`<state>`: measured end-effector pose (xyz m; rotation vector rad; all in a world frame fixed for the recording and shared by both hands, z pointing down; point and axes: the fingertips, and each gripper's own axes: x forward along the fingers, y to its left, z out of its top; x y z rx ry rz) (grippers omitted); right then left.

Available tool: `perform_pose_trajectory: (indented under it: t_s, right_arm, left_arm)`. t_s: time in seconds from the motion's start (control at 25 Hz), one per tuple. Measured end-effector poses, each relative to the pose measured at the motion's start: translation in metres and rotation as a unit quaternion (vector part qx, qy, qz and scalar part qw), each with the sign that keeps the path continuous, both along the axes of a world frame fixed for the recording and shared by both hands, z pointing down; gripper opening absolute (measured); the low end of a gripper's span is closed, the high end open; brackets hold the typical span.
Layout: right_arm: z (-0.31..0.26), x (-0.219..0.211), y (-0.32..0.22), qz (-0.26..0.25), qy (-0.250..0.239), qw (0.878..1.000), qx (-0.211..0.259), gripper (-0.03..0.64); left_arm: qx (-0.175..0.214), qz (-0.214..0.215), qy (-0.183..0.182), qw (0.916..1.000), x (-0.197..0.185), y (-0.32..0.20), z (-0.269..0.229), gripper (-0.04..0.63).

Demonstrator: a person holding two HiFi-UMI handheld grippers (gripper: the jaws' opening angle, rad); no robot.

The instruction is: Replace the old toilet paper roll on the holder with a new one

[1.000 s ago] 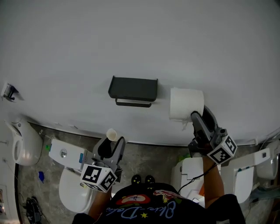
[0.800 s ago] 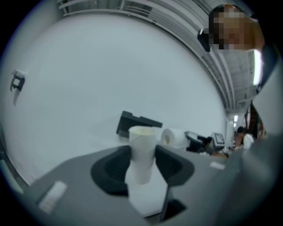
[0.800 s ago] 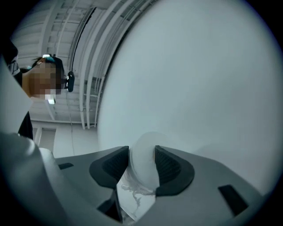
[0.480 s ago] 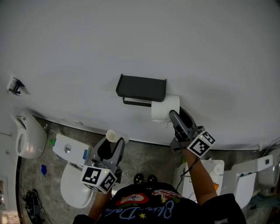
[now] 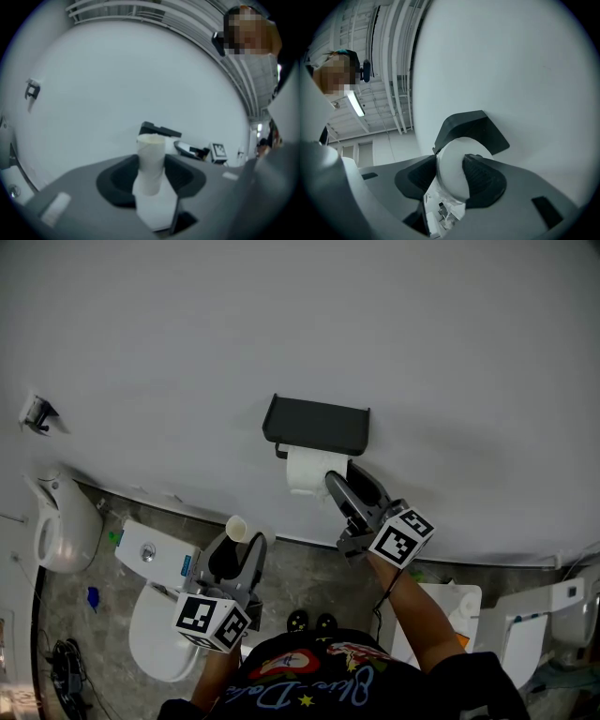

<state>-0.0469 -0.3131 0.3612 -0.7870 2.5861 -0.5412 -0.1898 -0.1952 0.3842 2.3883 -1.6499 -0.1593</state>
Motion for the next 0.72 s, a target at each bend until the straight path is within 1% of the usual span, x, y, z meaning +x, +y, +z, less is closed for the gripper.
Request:
perform_pose_trajectory:
  t_s: [0.2, 0.32, 0.36, 0.44, 0.52, 0.64, 0.72]
  right_arm:
    - [0.011, -0.008, 0.003, -0.01, 0.031, 0.999, 0.002, 0.193]
    - [0.014, -0.006, 0.005, -0.002, 0.038, 0.999, -0.016, 0.195]
    - [0.015, -0.003, 0.008, 0.006, 0.043, 0.999, -0.02, 0.195]
    - [0.014, 0.009, 0.017, 0.037, 0.05, 0.998, -0.015, 0.195]
    - [0.007, 0.024, 0.031, 0.077, 0.054, 0.996, 0.006, 0.195]
    - [-0.001, 0.035, 0.05, 0.107, 0.087, 0.989, 0.046, 0.187]
    - [-0.002, 0.038, 0.059, 0.119, 0.111, 0.985, 0.064, 0.037]
  left_arm:
    - [-0.002, 0.005, 0.005, 1.0, 0.002, -0.001, 0.002, 0.176]
    - [-0.002, 0.014, 0.005, 0.9999, 0.007, -0.002, 0.002, 0.176]
    - [-0.001, 0.016, 0.004, 0.9999, 0.008, -0.003, 0.001, 0.176]
    - [-0.001, 0.018, 0.003, 0.9998, 0.01, -0.003, 0.001, 0.176]
    - [-0.002, 0.021, 0.004, 0.9998, 0.011, -0.003, 0.003, 0.176]
    - [-0.006, 0.027, 0.004, 0.9996, 0.014, -0.005, 0.006, 0.176]
    - [-0.01, 0.031, 0.005, 0.9995, 0.016, -0.006, 0.008, 0.176]
